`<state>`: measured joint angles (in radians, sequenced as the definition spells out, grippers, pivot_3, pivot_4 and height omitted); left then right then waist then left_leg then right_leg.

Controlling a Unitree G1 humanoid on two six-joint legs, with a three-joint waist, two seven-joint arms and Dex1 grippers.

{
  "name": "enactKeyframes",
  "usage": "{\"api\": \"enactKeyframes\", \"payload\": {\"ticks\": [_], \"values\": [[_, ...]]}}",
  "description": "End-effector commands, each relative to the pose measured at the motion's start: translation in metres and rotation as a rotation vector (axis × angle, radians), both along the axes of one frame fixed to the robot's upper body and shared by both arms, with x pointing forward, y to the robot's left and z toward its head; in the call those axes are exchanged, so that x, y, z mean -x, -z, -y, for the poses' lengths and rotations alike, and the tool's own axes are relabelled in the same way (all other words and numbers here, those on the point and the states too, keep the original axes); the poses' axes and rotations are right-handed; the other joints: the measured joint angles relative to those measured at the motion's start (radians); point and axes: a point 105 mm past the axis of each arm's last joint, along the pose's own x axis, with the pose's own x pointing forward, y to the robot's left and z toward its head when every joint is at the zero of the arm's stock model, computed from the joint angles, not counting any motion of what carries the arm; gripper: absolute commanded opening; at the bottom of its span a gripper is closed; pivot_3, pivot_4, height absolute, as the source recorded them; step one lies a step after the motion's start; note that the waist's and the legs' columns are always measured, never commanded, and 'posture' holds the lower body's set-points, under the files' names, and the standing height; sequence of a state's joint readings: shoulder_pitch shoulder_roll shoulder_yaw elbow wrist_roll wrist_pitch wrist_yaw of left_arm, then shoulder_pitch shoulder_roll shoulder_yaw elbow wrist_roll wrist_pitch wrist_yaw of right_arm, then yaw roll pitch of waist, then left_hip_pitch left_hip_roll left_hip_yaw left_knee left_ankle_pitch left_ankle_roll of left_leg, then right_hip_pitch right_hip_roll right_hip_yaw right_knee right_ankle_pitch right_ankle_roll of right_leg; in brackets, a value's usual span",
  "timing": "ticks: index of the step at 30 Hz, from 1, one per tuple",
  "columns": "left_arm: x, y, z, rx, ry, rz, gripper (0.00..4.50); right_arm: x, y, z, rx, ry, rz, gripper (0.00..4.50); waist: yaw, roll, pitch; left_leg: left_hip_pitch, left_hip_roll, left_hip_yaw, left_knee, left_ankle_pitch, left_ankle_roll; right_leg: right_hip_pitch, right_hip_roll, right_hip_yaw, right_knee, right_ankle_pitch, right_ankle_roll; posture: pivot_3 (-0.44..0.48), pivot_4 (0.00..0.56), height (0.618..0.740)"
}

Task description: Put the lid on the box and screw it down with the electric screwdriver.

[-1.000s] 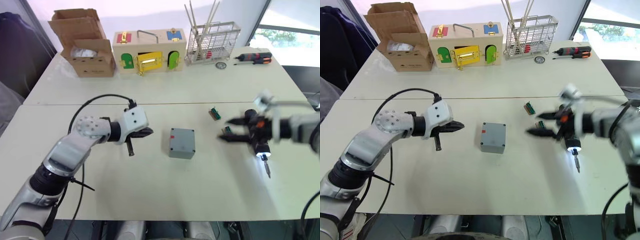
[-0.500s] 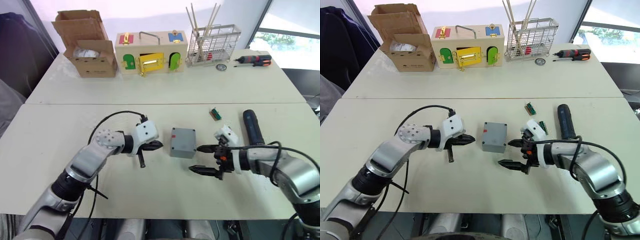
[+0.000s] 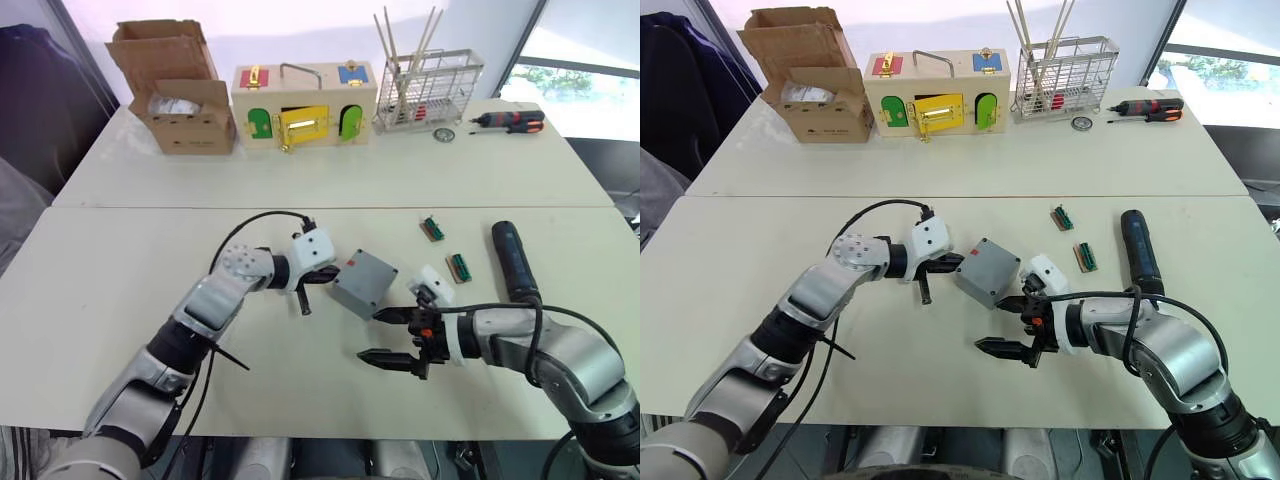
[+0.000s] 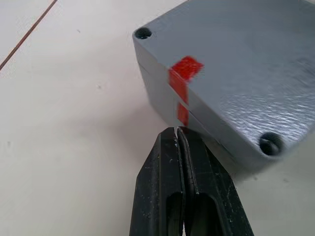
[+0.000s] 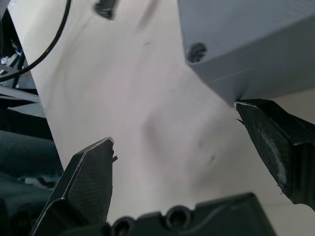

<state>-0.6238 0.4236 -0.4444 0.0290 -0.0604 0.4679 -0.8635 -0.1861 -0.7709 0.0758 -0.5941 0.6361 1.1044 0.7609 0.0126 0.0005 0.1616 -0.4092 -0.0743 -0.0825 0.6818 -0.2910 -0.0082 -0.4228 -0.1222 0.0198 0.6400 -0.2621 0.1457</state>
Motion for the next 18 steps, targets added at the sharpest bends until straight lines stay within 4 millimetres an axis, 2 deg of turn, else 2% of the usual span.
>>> {"api": "enactKeyframes", "payload": {"ticks": [1, 5, 10, 13, 18], "values": [[-0.001, -0.008, -0.014, -0.012, -0.024, 0.045, 0.00, -0.011, -0.019, 0.020, 0.053, 0.054, 0.111, 4.49, -0.002, 0.000, 0.000, 0.000, 0.000, 0.000, 0.000, 0.000, 0.000, 0.000, 0.000, 0.000, 0.000, 0.000, 0.000, 0.000, 0.150, 0.730], [0.014, -0.014, -0.032, -0.012, -0.030, 0.006, 0.00, -0.034, -0.026, 0.041, 0.111, 0.081, 0.236, 4.49, -0.004, 0.000, 0.000, 0.000, 0.001, 0.001, -0.001, 0.000, 0.000, -0.002, 0.000, 0.000, 0.002, 0.000, 0.000, 0.000, 0.150, 0.730], [0.040, -0.011, -0.038, -0.037, 0.012, -0.051, 0.00, -0.048, -0.026, 0.043, 0.118, 0.020, 0.321, 4.49, 0.000, 0.000, 0.000, 0.000, 0.000, 0.001, 0.000, 0.000, 0.000, -0.001, 0.000, 0.000, 0.002, 0.000, 0.000, 0.000, 0.150, 0.730], [0.062, -0.003, -0.029, -0.016, 0.045, -0.113, 0.00, -0.057, -0.020, 0.035, 0.127, -0.090, 0.347, 4.49, -0.005, 0.000, 0.000, 0.000, 0.001, 0.002, 0.000, 0.000, 0.000, -0.001, 0.000, 0.001, 0.002, 0.000, 0.000, 0.000, 0.150, 0.730], [0.058, -0.001, -0.008, 0.040, 0.030, -0.120, 0.00, -0.061, -0.021, 0.021, 0.082, -0.210, 0.382, 4.49, 0.001, 0.000, 0.000, 0.000, 0.001, 0.001, 0.000, 0.000, 0.000, -0.001, 0.000, 0.000, 0.003, 0.000, 0.000, 0.000, 0.150, 0.730]]}}
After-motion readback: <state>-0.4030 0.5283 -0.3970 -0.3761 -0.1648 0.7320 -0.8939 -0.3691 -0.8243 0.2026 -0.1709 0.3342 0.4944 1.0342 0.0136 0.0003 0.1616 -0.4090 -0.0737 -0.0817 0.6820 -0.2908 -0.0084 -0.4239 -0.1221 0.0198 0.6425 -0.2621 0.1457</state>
